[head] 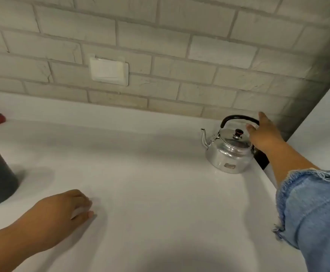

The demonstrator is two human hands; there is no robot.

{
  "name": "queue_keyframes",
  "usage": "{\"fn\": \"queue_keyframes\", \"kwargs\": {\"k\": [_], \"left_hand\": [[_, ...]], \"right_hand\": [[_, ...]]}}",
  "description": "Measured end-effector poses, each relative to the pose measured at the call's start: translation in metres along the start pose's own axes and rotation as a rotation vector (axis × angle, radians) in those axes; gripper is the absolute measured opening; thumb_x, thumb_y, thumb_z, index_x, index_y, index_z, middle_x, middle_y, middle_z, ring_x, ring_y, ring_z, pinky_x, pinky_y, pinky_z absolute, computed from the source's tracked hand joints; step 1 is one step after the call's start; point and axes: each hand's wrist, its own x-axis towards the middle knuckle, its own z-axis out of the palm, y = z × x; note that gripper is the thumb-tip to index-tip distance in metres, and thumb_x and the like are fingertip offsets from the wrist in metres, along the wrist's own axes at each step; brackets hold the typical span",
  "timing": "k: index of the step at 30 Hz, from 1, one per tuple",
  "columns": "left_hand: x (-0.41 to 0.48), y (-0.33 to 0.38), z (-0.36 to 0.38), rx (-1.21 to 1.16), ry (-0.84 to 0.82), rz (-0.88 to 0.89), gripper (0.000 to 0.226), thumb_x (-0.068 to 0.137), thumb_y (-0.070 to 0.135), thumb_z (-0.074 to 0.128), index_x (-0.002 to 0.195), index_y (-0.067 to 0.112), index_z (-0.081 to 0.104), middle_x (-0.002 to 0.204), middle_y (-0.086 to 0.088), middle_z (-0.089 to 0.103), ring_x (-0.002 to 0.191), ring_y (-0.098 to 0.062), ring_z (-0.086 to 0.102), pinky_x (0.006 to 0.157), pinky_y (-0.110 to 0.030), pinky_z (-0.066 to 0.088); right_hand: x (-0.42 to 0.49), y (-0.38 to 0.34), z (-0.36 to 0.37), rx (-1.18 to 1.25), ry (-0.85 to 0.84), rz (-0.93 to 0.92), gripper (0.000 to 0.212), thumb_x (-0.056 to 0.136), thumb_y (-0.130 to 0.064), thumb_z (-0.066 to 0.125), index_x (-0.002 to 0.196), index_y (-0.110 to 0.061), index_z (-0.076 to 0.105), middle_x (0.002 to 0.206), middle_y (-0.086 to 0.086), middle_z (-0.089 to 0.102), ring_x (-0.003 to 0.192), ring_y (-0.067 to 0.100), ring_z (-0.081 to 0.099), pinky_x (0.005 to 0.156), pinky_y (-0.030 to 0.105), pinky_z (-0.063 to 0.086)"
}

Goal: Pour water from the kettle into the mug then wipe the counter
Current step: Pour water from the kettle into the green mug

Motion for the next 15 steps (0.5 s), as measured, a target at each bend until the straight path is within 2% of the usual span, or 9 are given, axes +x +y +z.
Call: {"fn": "queue_keyframes", "kwargs": {"k": [5,9,12,15], "left_hand": [[0.0025,-0.001,-0.0004,-0.013,-0.001,0.019,0.036,0.082,0.062,0.045,0.108,0.044,0.063,0.105,0.037,0.049,0.086,0.006,0.057,0.065,-0.005,0.034],[0.0022,-0.0007,0.0001,-0.012,0.017,0.033,0.041,0.081,0.065,0.043,0.112,0.045,0.062,0.106,0.037,0.046,0.082,0.008,0.052,0.064,-0.002,0.033],[0.0021,0.0004,-0.0021,0.005,-0.017,0.039,0.046,0.081,0.069,0.039,0.116,0.046,0.058,0.109,0.038,0.042,0.092,0.008,0.054,0.068,-0.005,0.032],[0.0005,0.0013,-0.0023,0.004,-0.038,0.023,0.049,0.079,0.07,0.039,0.119,0.047,0.055,0.11,0.039,0.04,0.099,0.007,0.054,0.071,-0.006,0.032]], "right_hand": [[0.0093,-0.0007,-0.0008,-0.066,0.048,-0.03,0.054,0.095,-0.047,0.044,0.137,-0.015,0.043,0.138,0.019,0.036,0.117,0.04,0.049,0.101,0.045,0.04],[0.01,0.0025,-0.0029,-0.045,-0.051,-0.066,0.049,0.092,-0.051,0.047,0.126,-0.014,0.049,0.122,0.017,0.047,0.105,0.037,0.053,0.092,0.048,0.046],[0.0064,0.0035,-0.0033,0.02,-0.106,-0.072,0.035,0.088,-0.05,0.055,0.104,-0.019,0.048,0.095,0.009,0.057,0.089,0.03,0.056,0.076,0.042,0.048],[0.0052,0.0038,-0.0012,0.066,-0.08,-0.075,0.033,0.087,-0.05,0.057,0.096,-0.018,0.05,0.085,0.007,0.057,0.079,0.026,0.056,0.068,0.036,0.045]]}}
